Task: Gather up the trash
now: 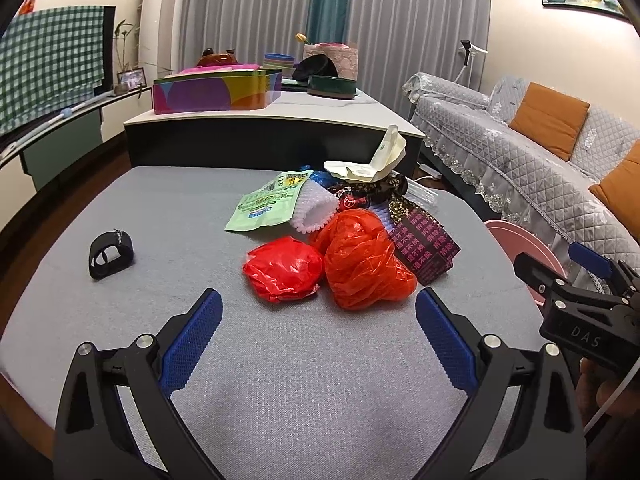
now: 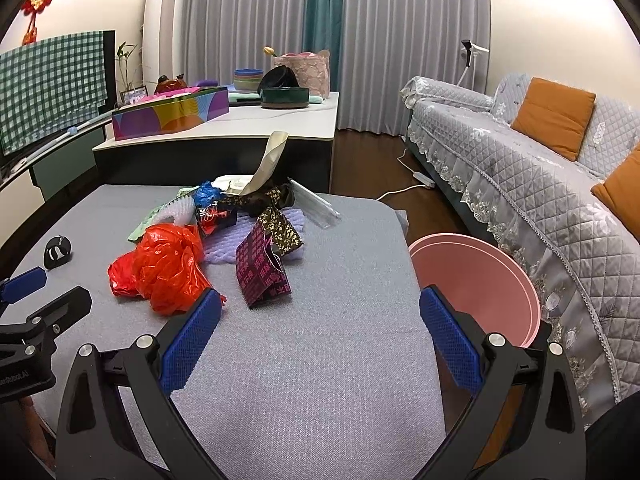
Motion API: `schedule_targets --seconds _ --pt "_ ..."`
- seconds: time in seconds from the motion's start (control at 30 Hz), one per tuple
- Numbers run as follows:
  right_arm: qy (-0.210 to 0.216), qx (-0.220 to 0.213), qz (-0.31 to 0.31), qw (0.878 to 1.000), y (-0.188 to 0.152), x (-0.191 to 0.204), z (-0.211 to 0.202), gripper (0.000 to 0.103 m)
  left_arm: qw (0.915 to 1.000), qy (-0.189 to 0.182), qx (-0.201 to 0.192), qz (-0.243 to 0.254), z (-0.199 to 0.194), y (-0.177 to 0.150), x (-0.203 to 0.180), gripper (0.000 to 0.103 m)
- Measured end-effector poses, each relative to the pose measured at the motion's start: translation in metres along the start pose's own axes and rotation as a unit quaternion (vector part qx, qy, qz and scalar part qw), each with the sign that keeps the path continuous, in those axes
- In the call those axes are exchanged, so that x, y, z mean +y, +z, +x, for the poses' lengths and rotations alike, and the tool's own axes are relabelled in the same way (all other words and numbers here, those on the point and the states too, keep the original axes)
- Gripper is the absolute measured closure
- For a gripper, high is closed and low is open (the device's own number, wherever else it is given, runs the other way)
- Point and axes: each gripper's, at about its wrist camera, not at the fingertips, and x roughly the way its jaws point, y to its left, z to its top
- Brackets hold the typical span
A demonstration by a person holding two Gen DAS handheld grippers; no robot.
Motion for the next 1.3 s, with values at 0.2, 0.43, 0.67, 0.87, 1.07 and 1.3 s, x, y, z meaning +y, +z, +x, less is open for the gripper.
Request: schedule_targets --seconds 0.2,0.43,0.67,0.87,1.07,1.3 --pt "0.001 -0.001 0.0 1.0 0.0003 -0.0003 -0.0005 0.006 1.0 -0.002 -0.003 0.002 -0.001 0.0011 -0.0006 0.009" --pt "0.001 -0.004 -0.001 1.0 0.001 -0.0006 -0.0023 0.006 1.0 -0.002 -0.002 0.002 -0.0011 0.0013 -0.0009 0.009" --pt "0.0 -0.006 -0.002 1.0 0.0014 -0.0006 -0.0034 0.006 1.0 -0.002 -0.002 0.001 -0.0011 0.0012 -0.001 0.009" --pt "0.002 -0.005 0.0 1.0 0.0016 -0.001 -0.0033 0.006 1.0 -0.002 -0.002 0.001 -0.0013 0.0012 -0.0015 0.009" --pt "0.005 -0.003 0.001 1.0 0.0023 0.0004 -0.0029 0.006 1.0 -0.002 -0.003 0.001 -0.0015 0.001 -0.0026 0.009" --pt "0.006 -0.003 0.0 1.0 0.0026 0.0012 -0.0023 0.006 1.0 -0.003 -0.004 0.002 -0.0026 0.0009 -0.0031 0.009"
